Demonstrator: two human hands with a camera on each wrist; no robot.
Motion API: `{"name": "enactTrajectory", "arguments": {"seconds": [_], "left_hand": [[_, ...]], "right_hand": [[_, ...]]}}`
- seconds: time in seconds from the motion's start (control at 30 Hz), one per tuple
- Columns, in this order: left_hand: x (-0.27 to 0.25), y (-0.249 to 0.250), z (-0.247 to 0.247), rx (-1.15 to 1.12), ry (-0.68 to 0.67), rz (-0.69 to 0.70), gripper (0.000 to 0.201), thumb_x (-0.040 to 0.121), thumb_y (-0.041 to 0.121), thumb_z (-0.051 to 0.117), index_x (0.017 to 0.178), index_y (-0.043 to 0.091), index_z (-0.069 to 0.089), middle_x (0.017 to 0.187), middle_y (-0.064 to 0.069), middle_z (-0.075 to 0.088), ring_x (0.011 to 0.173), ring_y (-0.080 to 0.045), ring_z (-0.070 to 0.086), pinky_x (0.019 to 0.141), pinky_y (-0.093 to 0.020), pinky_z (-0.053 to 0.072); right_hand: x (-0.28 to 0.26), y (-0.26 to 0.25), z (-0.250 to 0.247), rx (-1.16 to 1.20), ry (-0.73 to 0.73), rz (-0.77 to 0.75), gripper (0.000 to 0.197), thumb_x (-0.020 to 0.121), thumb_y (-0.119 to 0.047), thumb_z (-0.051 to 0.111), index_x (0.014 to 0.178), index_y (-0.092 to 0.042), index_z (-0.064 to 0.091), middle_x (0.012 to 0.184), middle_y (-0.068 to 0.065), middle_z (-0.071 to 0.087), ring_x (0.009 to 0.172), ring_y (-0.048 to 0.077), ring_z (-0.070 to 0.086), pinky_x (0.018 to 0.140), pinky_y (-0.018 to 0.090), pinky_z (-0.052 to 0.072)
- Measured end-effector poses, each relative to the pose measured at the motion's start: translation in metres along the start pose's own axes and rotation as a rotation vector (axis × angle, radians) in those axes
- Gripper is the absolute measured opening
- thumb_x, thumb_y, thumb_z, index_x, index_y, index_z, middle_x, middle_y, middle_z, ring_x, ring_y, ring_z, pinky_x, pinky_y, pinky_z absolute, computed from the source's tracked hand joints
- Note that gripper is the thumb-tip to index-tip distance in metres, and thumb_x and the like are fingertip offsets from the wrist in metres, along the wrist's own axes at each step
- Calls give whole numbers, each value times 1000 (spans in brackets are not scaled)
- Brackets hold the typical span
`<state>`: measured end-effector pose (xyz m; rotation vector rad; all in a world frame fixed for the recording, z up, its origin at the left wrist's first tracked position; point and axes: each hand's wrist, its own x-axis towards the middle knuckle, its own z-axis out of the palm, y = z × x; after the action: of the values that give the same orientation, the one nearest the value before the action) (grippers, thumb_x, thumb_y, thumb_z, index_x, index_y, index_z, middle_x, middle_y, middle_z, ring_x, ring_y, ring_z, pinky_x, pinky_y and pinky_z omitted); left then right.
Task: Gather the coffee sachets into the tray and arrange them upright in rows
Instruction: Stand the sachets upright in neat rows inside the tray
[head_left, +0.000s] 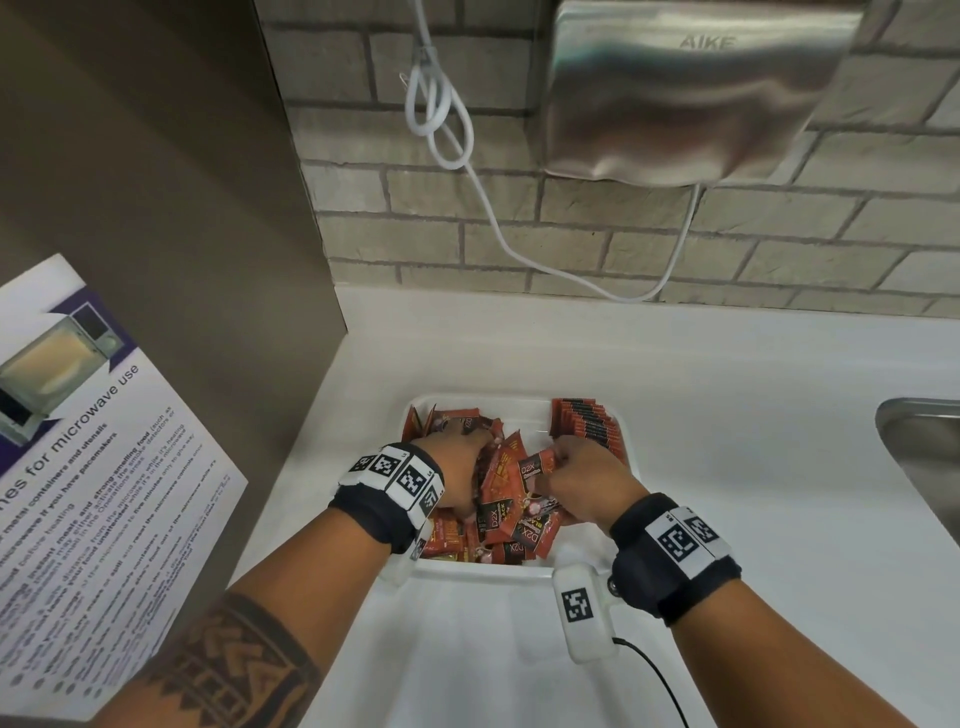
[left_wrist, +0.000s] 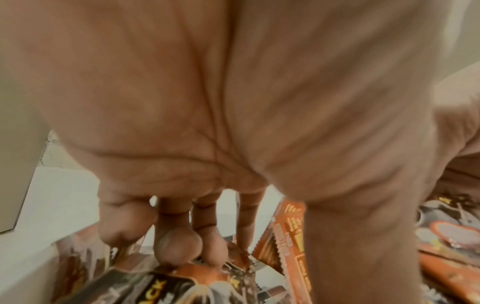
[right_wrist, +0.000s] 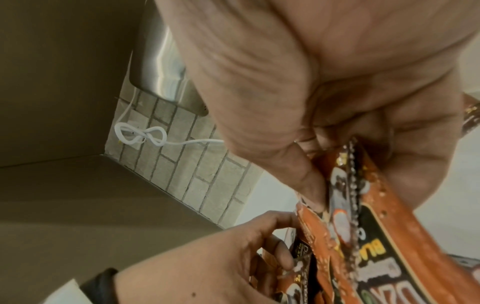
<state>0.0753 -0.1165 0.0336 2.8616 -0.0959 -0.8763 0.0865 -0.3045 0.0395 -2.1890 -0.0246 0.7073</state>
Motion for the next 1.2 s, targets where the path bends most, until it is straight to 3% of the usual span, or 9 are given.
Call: {"name": "enactTrajectory", "arguments": {"seconds": [0.23,0.4,0.5,0.6,0.7,0.83,0.97,1.1,1.2], "left_hand": [[1,-1,0,-26,58,36,101,71,35,89,153,26,30,151,-11,35,129,-32,49,103,-44,50],[0,0,-7,-123,169,67,64,91,19,64,149,22,36,144,-11,41,124,-29,50,98,-37,47],[0,0,-17,-363,279,30,47,98,20,51,144,22,40,133,-8,51,111,-27,58,91,-35,48],[-2,0,-24,-701,352,23,46,102,51,45,141,27,38,121,4,57,100,-24,66,93,-42,54],[-2,2,-25,-1152,300,53,54,97,63,45,141,32,40,130,-4,59,109,-26,65,94,-48,55],[-8,9,-21,-1575,232,165,31,107,35,45,134,24,55,128,-13,64,111,-28,64,95,-54,51],[-13,14,-15,-1707,173,180,32,103,35,52,131,20,53,122,-11,66,107,-30,66,98,-62,49],[-18,13,-4,-1594,57,250,66,86,11,77,138,32,41,130,-9,65,121,-31,63,97,-63,50],[-21,11,-2,-1494,85,268,89,83,-16,70,145,34,31,130,-13,63,122,-33,62,95,-61,53]], "right_hand": [[-4,3,-11,5,31,-32,16,90,-13,68,102,-15,57,99,7,69,84,23,72,65,34,63],[-1,4,-15,68,42,-59,20,88,-13,68,106,-13,59,102,10,71,85,25,74,70,41,64],[0,1,-19,139,48,-87,21,89,-11,68,108,-12,60,103,9,72,86,26,74,71,41,64],[-1,-5,-24,266,51,-119,17,90,-11,69,106,-12,62,105,9,73,88,26,73,67,36,63],[-2,-12,-27,356,33,-135,20,90,-13,72,108,-11,63,104,9,74,92,27,74,76,42,63],[0,-19,-23,415,28,-144,18,90,-14,71,107,-11,63,102,11,74,88,27,74,57,30,55],[2,-22,-17,536,71,-125,9,91,-11,70,99,-11,64,97,16,73,73,23,69,46,25,48],[2,-24,-11,596,62,-127,5,95,-7,64,100,-8,66,98,17,73,74,23,68,49,25,50],[1,-26,-8,561,55,-163,7,99,-6,59,99,-8,66,89,13,72,59,13,65,43,20,47]]}}
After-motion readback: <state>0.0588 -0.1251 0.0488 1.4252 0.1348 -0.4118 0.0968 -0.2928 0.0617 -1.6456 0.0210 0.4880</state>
